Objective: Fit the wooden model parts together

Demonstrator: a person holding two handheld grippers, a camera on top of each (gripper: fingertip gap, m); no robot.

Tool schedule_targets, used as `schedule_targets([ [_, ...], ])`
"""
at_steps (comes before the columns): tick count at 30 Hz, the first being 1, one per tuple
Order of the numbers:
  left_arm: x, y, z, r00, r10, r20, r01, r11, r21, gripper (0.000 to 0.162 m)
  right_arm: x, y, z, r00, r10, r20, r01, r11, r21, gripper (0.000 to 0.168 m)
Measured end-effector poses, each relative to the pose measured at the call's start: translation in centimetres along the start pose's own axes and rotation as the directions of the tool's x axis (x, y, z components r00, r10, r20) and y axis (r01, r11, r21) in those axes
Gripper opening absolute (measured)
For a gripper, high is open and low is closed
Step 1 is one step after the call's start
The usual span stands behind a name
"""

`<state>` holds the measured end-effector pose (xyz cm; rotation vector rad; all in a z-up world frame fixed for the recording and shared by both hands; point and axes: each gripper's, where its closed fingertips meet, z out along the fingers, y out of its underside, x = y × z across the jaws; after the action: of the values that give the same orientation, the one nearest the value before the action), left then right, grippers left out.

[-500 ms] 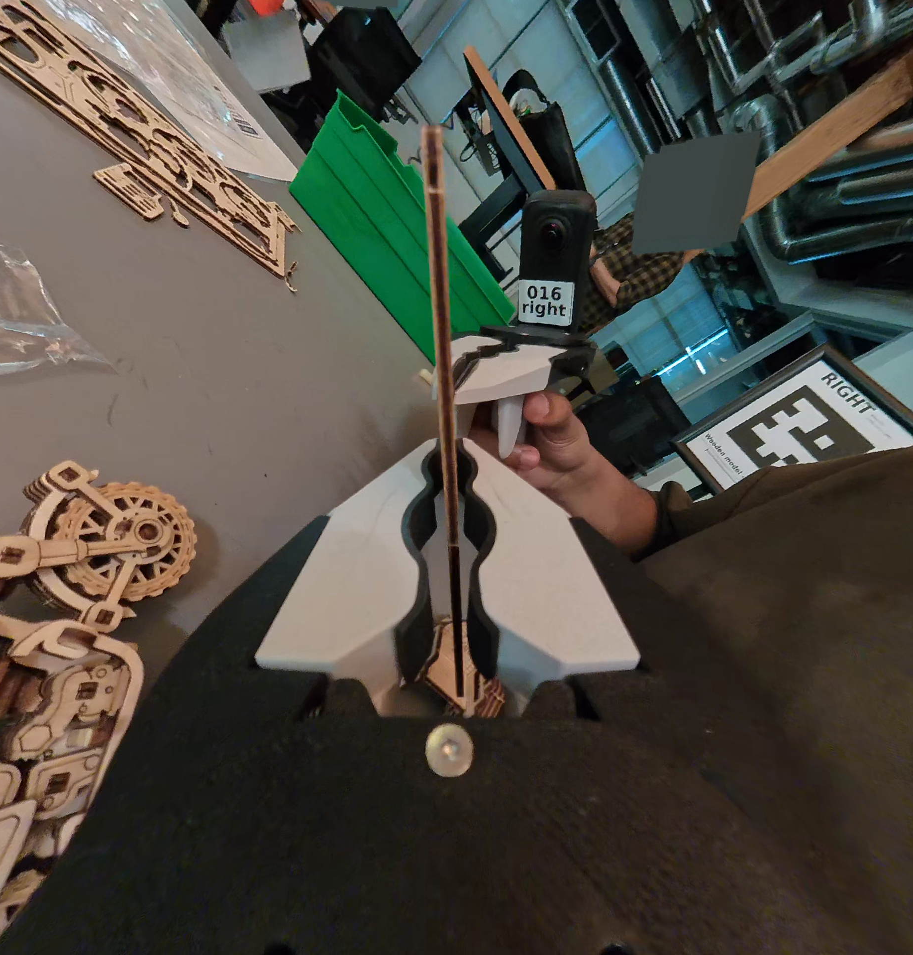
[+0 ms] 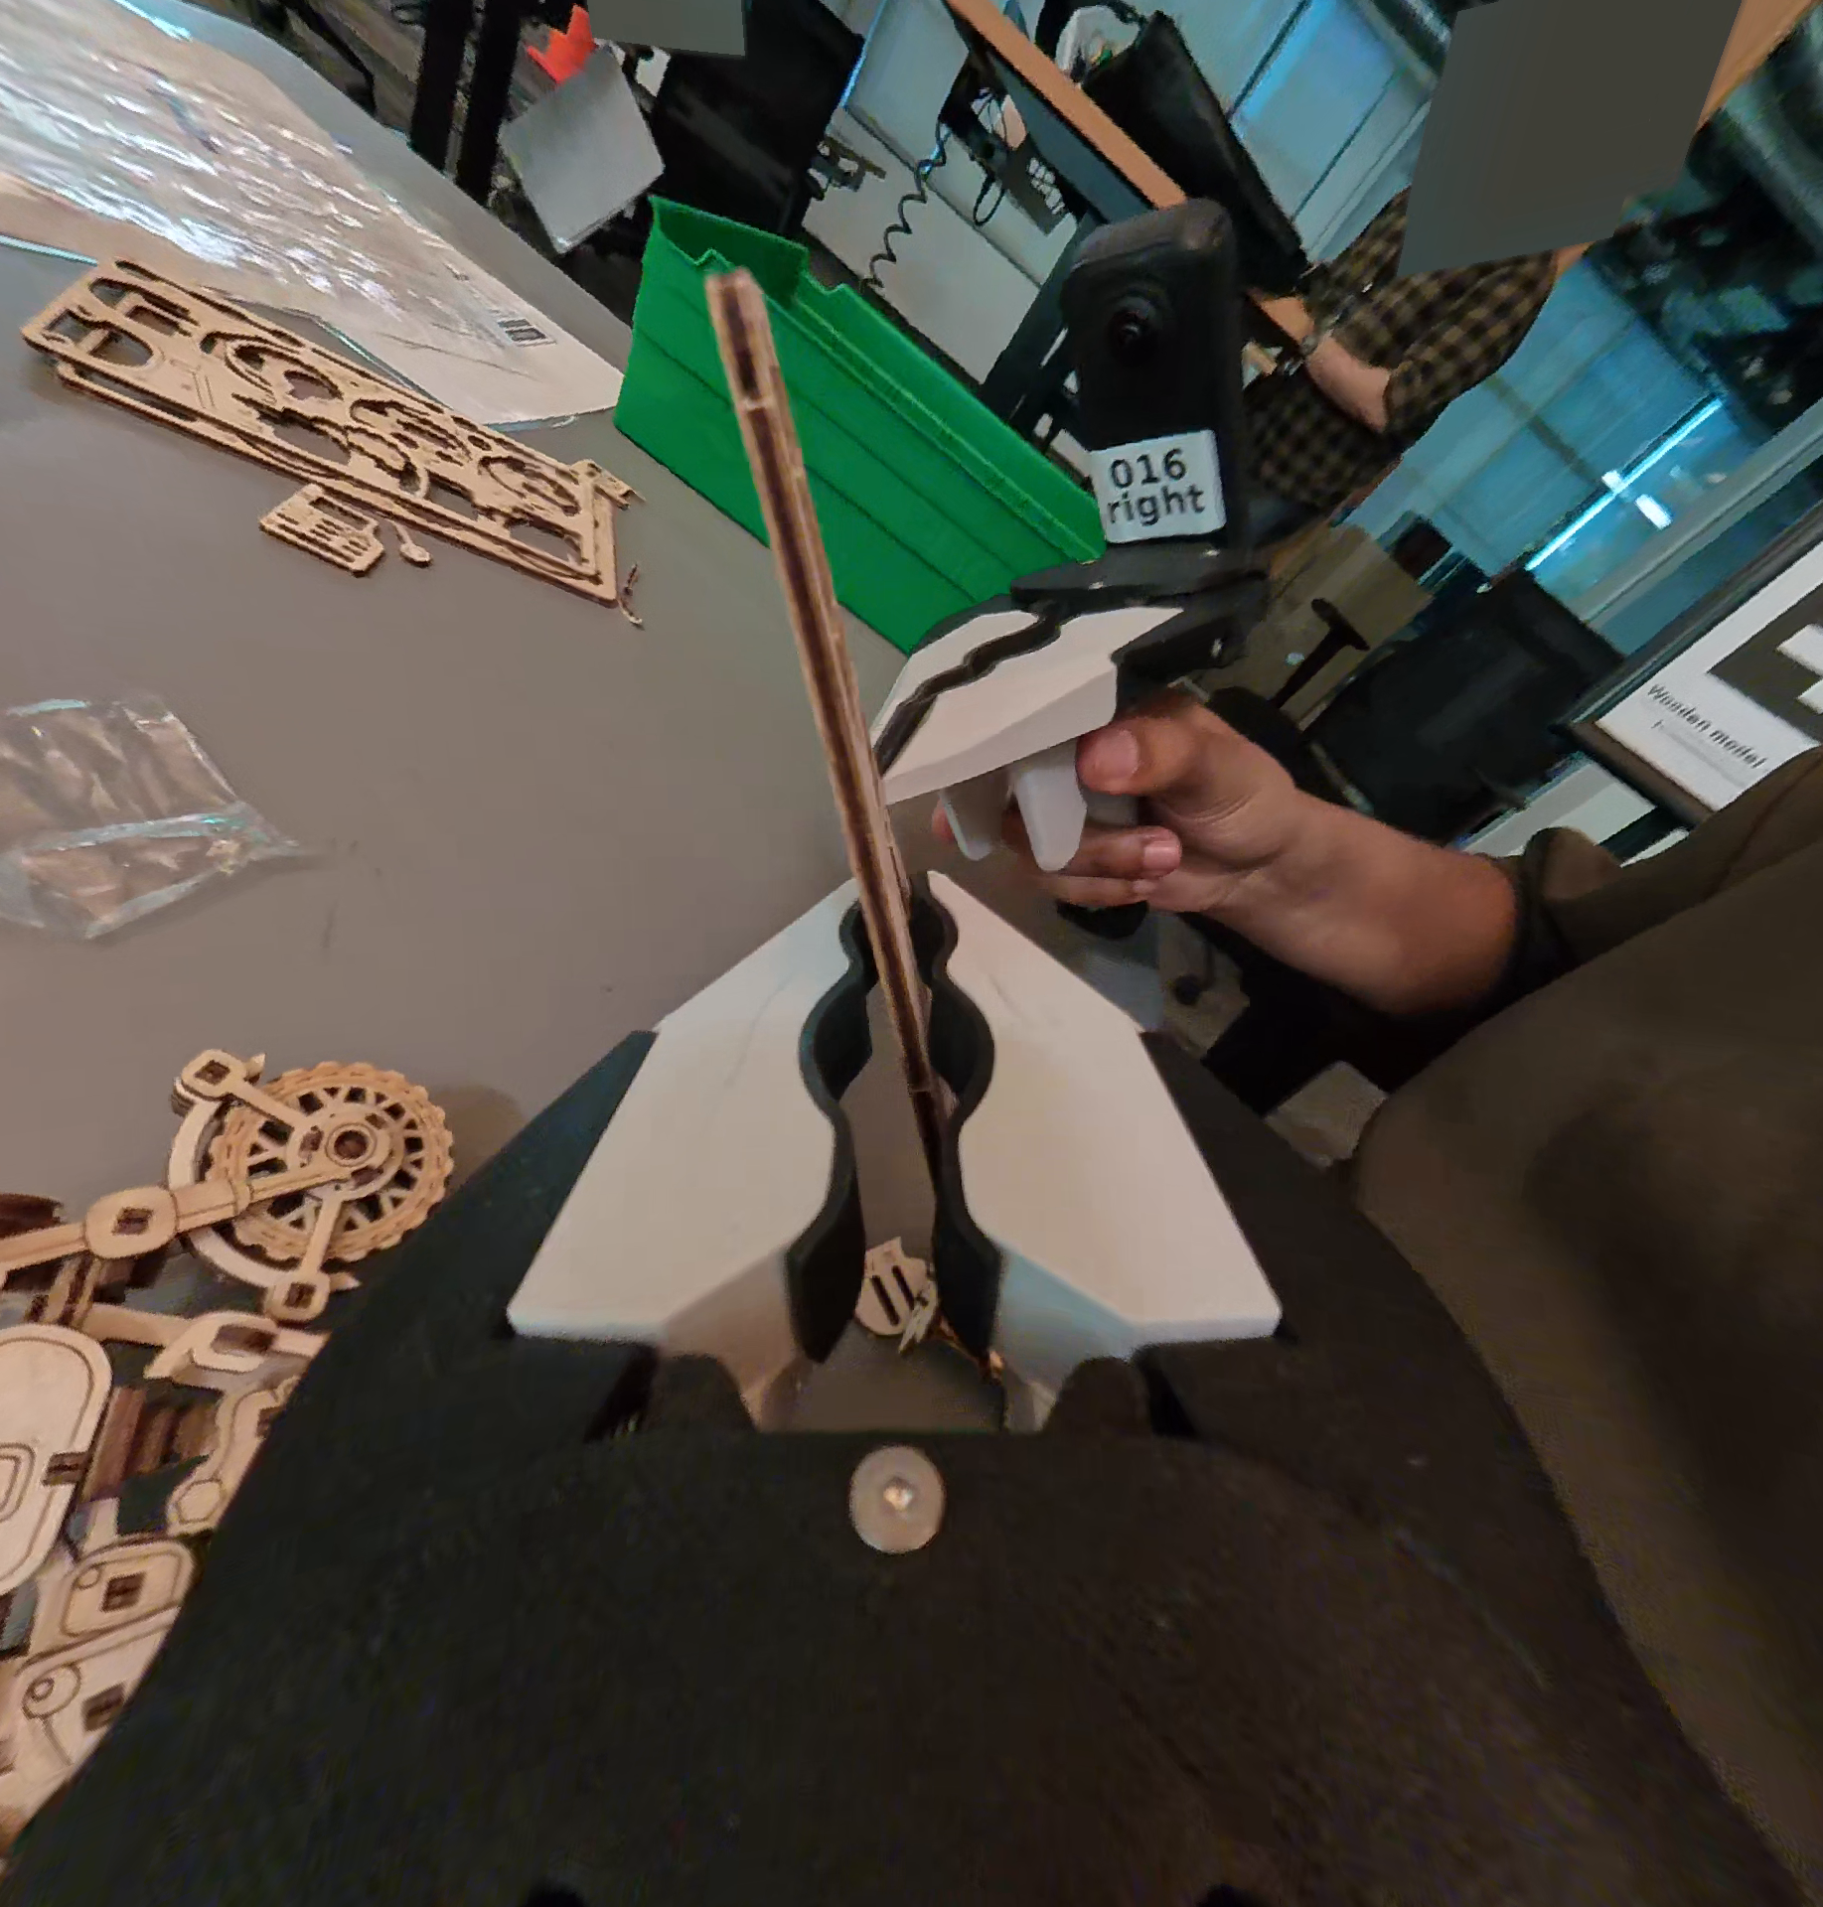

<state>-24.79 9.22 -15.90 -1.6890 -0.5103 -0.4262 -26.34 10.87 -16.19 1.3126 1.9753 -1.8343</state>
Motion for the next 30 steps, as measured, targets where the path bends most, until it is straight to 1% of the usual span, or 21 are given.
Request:
schedule_targets([
  [2,-0.2,0.0,0.1,0.999,0.029,0.028,-0.029,1.0,-0.005,0.002,0.2,-0.1,0.0,0.998,-0.043,-0.041,0.043,0.999,0.001,0.001],
  [5,-0.3,0.0,0.1,0.999,-0.043,0.007,0.043,0.999,0.015,0.002,0.2,-0.2,0.0,0.997,-0.056,-0.049,0.056,0.998,-0.002,0.001],
  [7,-0.3,-0.2,0.1,0.997,-0.082,-0.014,0.083,0.996,0.032,0.001,-0.1,-0.4,-0.2,0.999,-0.031,-0.006,0.032,0.999,0.03,0.001],
  [10,0.1,-0.7,-0.1,0.983,-0.164,-0.083,0.171,0.983,0.072,0.001,-0.8,-0.9,-0.4,0.996,0.031,0.082,-0.037,0.997,0.073,0.001],
  [13,0.0,-1.0,-0.4,0.969,-0.223,-0.11,0.233,0.968,0.096,0.0,-0.9,-0.9,-0.4,0.994,0.041,0.103,-0.049,0.996,0.077,0.001],
  [19,-0.5,-1.1,-0.5,0.983,-0.173,-0.062,0.179,0.978,0.107,0.002,-0.8,-0.3,-0.1,0.996,0.021,0.084,-0.024,0.999,0.039,0.001],
  [24,-0.4,-0.9,-0.4,0.985,-0.16,-0.061,0.166,0.982,0.095,0.001,-0.6,-0.3,0.0,0.996,0.022,0.088,-0.026,0.999,0.047,0.001],
  [26,-0.2,-1.0,-0.4,0.979,-0.184,-0.086,0.191,0.978,0.089,0.0,-0.8,-0.5,0.1,0.993,0.036,0.113,-0.043,0.997,0.061,0.005],
  [28,-0.1,-1.0,-0.4,0.968,-0.223,-0.119,0.234,0.968,0.093,0.0,-1.1,-0.5,0.3,0.99,0.055,0.133,-0.064,0.996,0.069,0.018],
  [30,0.1,-1.2,-0.4,0.955,-0.257,-0.15,0.273,0.957,0.101,0.0,-1.3,-0.4,0.5,0.988,0.058,0.146,-0.067,0.996,0.06,0.021],
])
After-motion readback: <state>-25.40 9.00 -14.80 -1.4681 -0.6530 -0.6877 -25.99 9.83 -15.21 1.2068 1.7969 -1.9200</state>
